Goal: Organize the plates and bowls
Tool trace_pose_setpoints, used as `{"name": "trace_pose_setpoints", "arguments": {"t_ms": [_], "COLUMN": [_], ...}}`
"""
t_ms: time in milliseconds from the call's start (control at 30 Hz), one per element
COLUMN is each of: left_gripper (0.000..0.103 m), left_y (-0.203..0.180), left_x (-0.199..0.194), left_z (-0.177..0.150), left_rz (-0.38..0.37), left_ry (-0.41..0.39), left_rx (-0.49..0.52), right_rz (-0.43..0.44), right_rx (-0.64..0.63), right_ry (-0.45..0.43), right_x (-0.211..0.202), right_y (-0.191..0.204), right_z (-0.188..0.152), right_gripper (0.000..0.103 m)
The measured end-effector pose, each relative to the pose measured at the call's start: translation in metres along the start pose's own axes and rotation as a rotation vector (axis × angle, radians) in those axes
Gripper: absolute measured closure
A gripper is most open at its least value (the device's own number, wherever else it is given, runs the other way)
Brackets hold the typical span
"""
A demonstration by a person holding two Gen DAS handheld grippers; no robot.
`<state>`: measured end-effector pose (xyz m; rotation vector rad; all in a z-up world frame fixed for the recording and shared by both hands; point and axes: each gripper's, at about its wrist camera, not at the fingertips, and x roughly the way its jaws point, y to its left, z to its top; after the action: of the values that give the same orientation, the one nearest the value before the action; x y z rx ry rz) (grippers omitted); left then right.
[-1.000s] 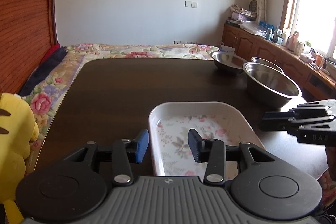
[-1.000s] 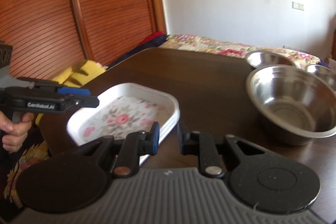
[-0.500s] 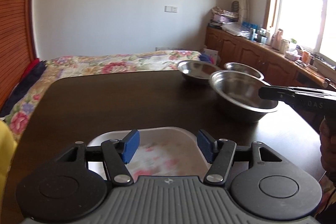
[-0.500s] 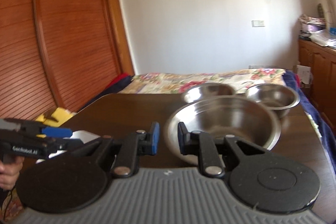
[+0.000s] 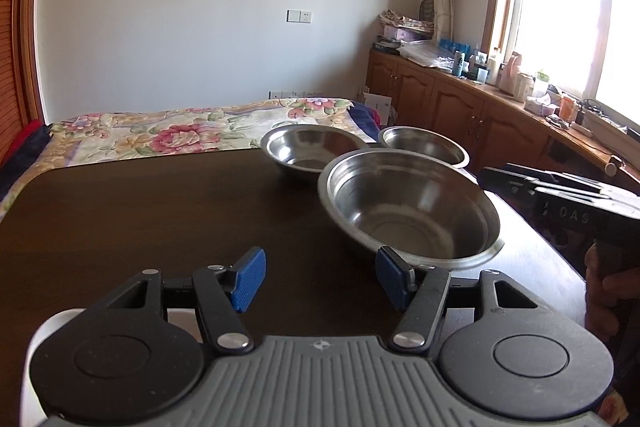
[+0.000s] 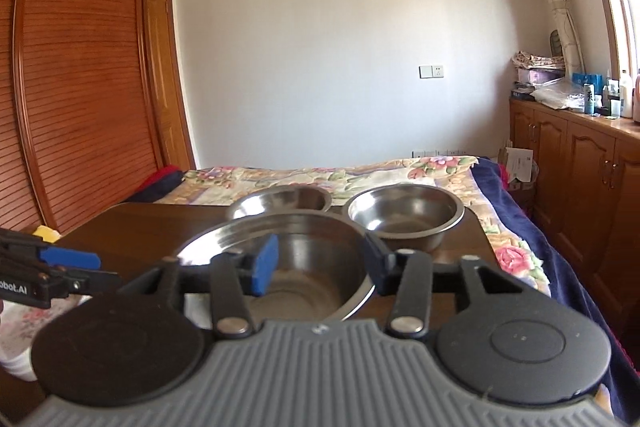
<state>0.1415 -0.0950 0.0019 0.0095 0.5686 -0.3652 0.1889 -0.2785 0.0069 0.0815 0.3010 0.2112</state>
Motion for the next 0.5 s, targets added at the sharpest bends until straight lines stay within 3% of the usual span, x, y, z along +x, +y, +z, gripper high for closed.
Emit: {"name": "trace_pose_setpoints", "arguments": {"t_ms": [200, 267, 500], "left_gripper": [0.037, 0.037, 0.037], "left_y": [-0.012, -0.014, -0.017], "left_x": [0.016, 0.021, 0.033], "left_z": [0.007, 0.008, 0.013], "left_rz": [0.004, 0.003, 0.011], "left_ry": [-0.003, -0.001, -0.002], "left_rx": [-0.007, -0.014, -0.036], "right_rz": [0.003, 0.007, 0.022], "right_rx": [0.021, 0.026, 0.043], "right_ry": [-0.022, -0.024, 0.007], "right_x": [0.016, 0.018, 0.028], "right_y": [-0.01, -0.013, -0.015], "right_z": [-0.001, -0.003, -0.008], "right_gripper": [0.01, 0.006, 0.005]}}
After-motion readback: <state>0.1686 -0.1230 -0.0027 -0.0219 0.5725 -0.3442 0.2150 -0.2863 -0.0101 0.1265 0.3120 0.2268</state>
